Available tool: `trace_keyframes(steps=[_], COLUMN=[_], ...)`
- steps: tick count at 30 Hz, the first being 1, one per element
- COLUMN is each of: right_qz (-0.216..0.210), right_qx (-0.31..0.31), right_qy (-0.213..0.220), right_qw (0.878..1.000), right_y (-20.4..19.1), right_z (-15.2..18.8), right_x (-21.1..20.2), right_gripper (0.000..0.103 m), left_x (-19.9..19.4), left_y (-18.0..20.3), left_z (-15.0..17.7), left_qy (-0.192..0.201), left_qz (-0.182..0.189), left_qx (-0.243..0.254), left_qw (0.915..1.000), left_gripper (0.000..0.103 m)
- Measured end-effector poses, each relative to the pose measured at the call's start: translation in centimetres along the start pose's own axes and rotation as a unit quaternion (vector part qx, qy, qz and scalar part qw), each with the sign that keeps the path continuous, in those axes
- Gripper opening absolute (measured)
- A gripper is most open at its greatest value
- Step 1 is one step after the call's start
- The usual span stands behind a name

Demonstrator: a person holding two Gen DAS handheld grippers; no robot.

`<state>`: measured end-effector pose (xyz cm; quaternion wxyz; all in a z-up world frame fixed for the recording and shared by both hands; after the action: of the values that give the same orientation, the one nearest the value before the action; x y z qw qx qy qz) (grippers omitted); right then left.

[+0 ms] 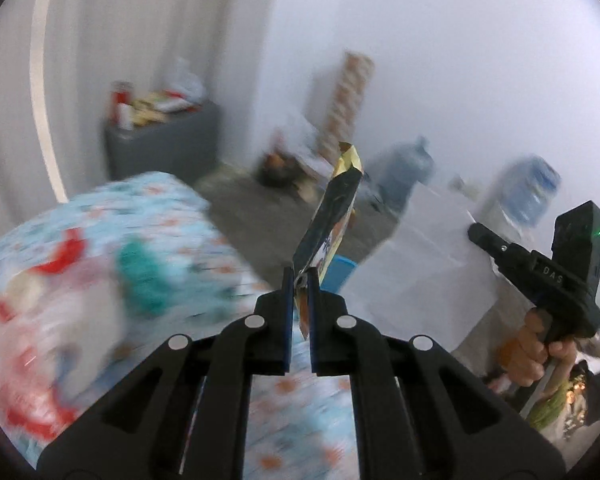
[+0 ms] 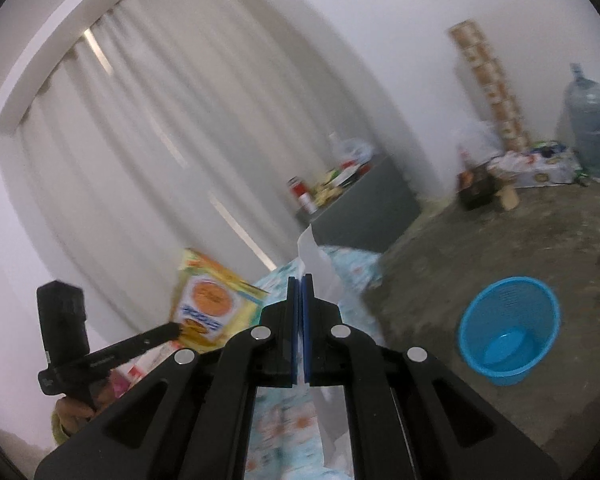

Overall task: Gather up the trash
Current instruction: 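Open the left gripper over the blue basket while the right gripper releases the tissue there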

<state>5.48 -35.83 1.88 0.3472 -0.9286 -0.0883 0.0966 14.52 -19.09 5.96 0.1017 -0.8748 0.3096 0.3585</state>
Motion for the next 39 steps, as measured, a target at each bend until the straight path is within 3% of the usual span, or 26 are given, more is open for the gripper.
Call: trace_keyframes(steps=[5,10,17,22,24,25,26,27,28,34,39], right_qz=[0.048,0.086,0.143,0.169,0.191,0.206,0.226,0.244,0.255,0.282,0.305], right_qx=[0.036,0.085,0.149,0.194,0.211,0.222,0.236,0.249,0.254,0.249,0.222], right_qy=[0.018,0.006,-0.033,-0.046,-0.049,-0.057,-0.069,-0.074,-0.073,-0.05,-0.025], right_qw=[0.998,0.993,0.978,0.965,0.957,0.951,0.943,0.934,0.93,0.925,0.926], right_y=[6.2,13.8,25.3,31.9,34.2,35.4,36.7,37.7,38.2,37.7,33.6], right_z=[-1.0,-0.9,1.7,3.5,4.3,4.9,5.5,6.1,6.3,6.2,4.4], right_x=[-0.5,1.6,6.4,8.9,9.4,9.6,9.7,9.6,9.4,7.3,5.1], right_gripper=[0.002,0.002,0.002,0.002,0.004,0.011,0.019,0.036,0.044,0.051,0.056], left_x=[9.2,20.3,34.6,41.1,43.0,43.9,44.5,44.7,45.0,42.5,37.5], left_y=[6.6,10.4,12.1,12.4,12.1,12.2,12.1,11.9,11.8,12.2,12.5], left_z=[-2.8,-3.8,-1.7,0.5,1.1,1.1,1.2,1.2,1.1,-0.4,-3.2], left_qy=[-0.092,-0.178,-0.264,-0.31,-0.322,-0.323,-0.326,-0.327,-0.325,-0.297,-0.264], left_qz=[0.037,0.037,0.009,-0.007,-0.021,-0.027,-0.033,-0.038,-0.038,-0.026,0.005], left_qx=[0.037,0.05,0.051,0.043,0.042,0.039,0.035,0.027,0.021,0.027,0.017], left_qw=[0.9944,0.9822,0.9631,0.9498,0.9457,0.9452,0.9443,0.9439,0.9446,0.9543,0.9643], left_gripper=[0.004,0.004,0.004,0.005,0.01,0.014,0.025,0.029,0.034,0.044,0.051])
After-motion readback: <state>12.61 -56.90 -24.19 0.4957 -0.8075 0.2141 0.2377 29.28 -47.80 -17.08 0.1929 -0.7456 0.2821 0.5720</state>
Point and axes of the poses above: each gripper's, at about its wrist camera, not at the fingertips, and x roughly the way its jaws point, y to its right, z to its underside, the point moved 5 cm from there along x, roughly the way its jaws point, and after that the axes turned 14 degrees about -z, right-handed, at the moved point
